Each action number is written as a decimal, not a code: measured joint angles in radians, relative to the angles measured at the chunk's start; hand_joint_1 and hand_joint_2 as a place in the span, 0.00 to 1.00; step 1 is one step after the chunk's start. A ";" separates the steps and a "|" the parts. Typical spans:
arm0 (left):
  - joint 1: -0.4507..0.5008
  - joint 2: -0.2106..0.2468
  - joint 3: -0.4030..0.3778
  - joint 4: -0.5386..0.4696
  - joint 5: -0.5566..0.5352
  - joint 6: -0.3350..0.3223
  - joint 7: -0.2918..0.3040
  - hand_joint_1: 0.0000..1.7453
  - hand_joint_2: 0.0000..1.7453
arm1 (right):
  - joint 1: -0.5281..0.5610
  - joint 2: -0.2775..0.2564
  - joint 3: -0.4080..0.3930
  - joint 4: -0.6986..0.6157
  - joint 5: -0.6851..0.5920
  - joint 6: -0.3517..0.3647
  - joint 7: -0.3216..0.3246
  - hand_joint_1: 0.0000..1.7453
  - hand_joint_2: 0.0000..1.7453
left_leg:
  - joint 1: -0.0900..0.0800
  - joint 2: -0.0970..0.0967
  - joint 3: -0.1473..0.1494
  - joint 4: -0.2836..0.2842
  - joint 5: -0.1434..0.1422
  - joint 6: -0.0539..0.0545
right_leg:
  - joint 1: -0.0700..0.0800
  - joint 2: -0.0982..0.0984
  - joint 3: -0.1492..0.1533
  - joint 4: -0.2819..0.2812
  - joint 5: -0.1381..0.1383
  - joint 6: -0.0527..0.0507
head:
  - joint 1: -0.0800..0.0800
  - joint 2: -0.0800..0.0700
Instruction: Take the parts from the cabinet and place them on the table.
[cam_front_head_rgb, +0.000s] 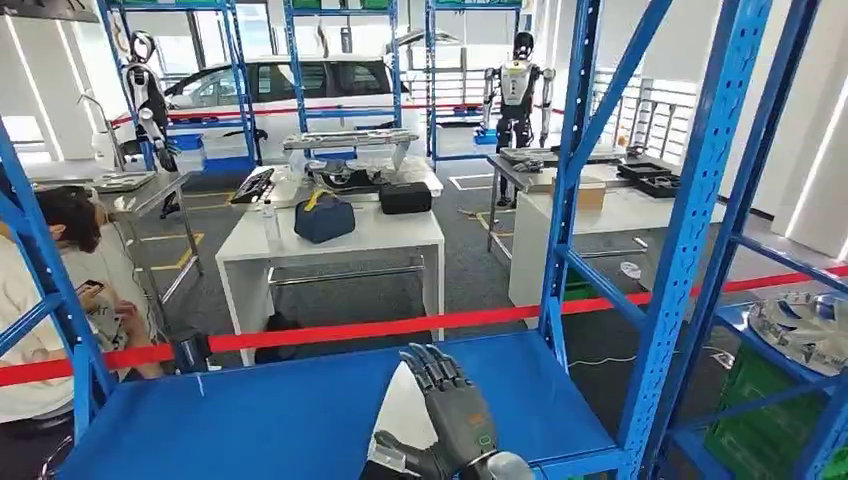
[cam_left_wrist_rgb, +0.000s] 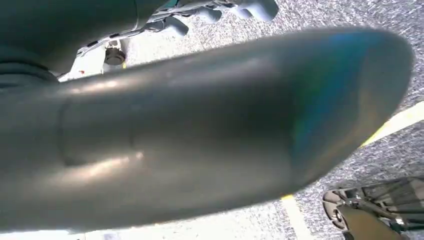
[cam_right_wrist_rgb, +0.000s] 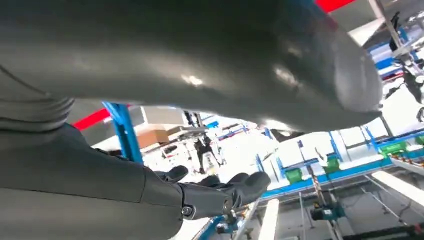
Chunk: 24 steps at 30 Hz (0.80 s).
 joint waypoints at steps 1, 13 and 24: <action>0.000 0.000 0.000 0.000 -0.001 0.000 0.000 0.00 0.00 | 0.000 -0.001 0.000 0.002 -0.002 -0.001 0.000 0.00 0.00 | 0.002 0.000 0.003 -0.006 0.001 -0.005 | 0.004 0.000 0.000 0.002 -0.003 -0.008 | 0.000 0.000; -0.002 0.000 0.000 0.001 -0.001 -0.004 0.001 0.00 0.00 | 0.007 -0.005 0.001 0.020 -0.003 -0.004 -0.001 0.00 0.00 | 0.006 -0.001 -0.034 0.006 0.031 -0.012 | -0.001 0.005 0.021 -0.005 -0.014 -0.027 | -0.002 0.000; 0.000 -0.003 0.000 0.000 -0.002 -0.010 0.000 0.00 0.00 | 0.020 -0.024 0.013 0.058 -0.003 -0.013 0.036 0.00 0.00 | 0.000 0.000 -0.018 -0.009 0.032 0.033 | 0.004 -0.001 -0.136 0.289 -0.124 0.013 | -0.001 0.000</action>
